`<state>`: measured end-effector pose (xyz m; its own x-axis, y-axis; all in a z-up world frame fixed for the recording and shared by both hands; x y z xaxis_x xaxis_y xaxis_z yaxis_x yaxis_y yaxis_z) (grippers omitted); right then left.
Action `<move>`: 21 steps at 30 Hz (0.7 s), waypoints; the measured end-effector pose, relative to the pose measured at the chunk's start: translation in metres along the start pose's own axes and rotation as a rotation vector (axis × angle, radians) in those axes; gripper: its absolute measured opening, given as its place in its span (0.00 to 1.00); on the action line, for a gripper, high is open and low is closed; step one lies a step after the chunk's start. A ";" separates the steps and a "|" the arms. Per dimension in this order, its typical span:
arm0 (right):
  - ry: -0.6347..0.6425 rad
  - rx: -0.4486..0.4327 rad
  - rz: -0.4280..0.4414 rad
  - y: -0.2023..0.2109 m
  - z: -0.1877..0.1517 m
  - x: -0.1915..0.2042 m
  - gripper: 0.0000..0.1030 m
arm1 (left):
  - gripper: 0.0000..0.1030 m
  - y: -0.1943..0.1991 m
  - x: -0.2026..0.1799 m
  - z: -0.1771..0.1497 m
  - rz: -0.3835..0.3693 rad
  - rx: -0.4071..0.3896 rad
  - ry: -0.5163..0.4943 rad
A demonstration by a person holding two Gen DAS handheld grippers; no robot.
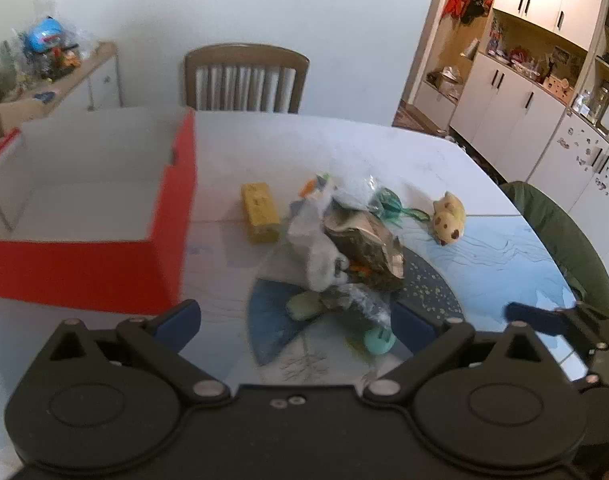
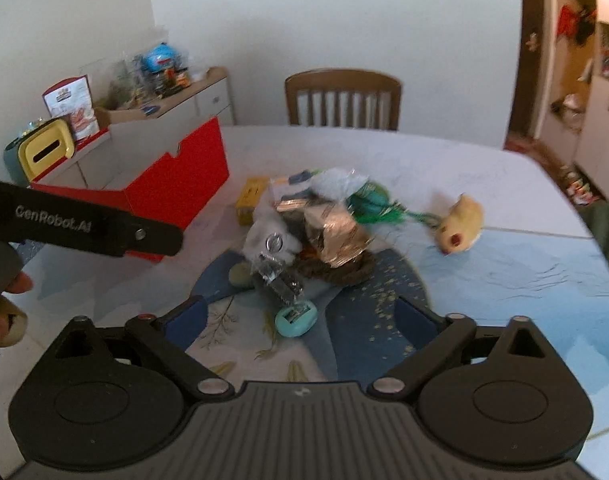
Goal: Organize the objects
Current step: 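Grasp the clear bag of dark items with the left gripper while the right grasps the teal sharpener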
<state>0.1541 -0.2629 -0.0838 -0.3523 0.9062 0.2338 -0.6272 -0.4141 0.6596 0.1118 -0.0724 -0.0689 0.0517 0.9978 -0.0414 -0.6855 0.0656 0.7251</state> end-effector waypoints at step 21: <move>0.123 0.141 0.087 -0.091 -0.010 -0.009 0.58 | 0.69 -0.095 -0.037 0.005 -0.050 0.188 -0.038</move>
<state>0.2073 -0.2344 -0.1535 -0.4886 0.8465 0.2114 -0.4901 -0.4667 0.7362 0.1784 -0.1152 -0.1329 0.1123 0.9920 -0.0572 -0.5342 0.1088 0.8383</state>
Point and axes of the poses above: each gripper's, at about its wrist camera, not at the fingertips, and y roughly against the way its jaws point, x to its left, z to its top, the point moved 1 cm from there along -y, roughly the way its jaws point, and after that the axes turned 12 degrees about -y, right-handed, at the moved point
